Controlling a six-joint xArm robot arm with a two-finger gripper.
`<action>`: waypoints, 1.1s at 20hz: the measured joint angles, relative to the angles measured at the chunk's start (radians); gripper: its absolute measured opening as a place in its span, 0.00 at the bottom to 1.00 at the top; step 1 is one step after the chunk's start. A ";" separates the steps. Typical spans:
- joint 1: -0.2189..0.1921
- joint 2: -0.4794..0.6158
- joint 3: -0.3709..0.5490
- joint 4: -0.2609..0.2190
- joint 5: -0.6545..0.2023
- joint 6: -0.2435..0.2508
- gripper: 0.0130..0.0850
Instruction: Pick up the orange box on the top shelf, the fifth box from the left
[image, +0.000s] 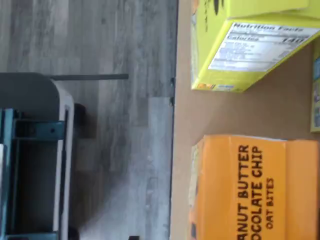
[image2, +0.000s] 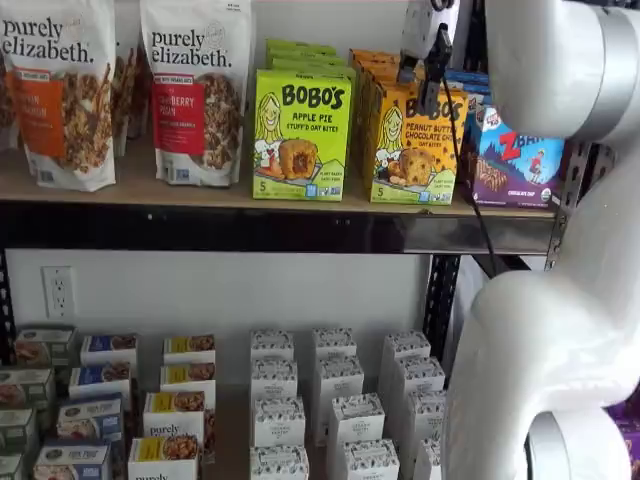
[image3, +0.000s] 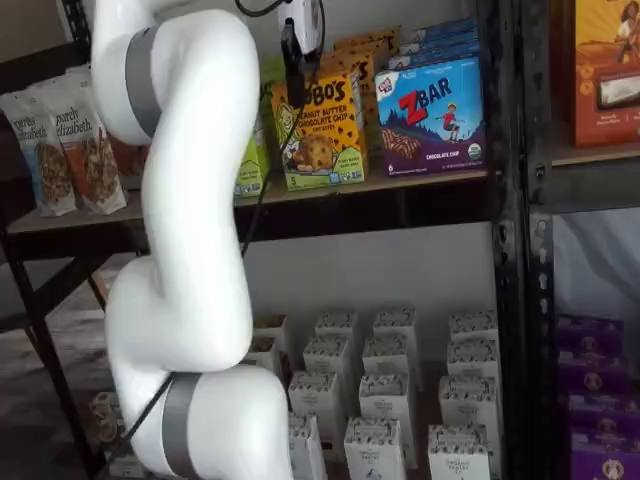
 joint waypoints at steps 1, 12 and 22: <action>-0.002 -0.010 0.016 0.005 -0.019 -0.002 1.00; -0.003 -0.077 0.139 -0.030 -0.133 -0.016 1.00; -0.005 -0.073 0.142 -0.074 -0.149 -0.028 1.00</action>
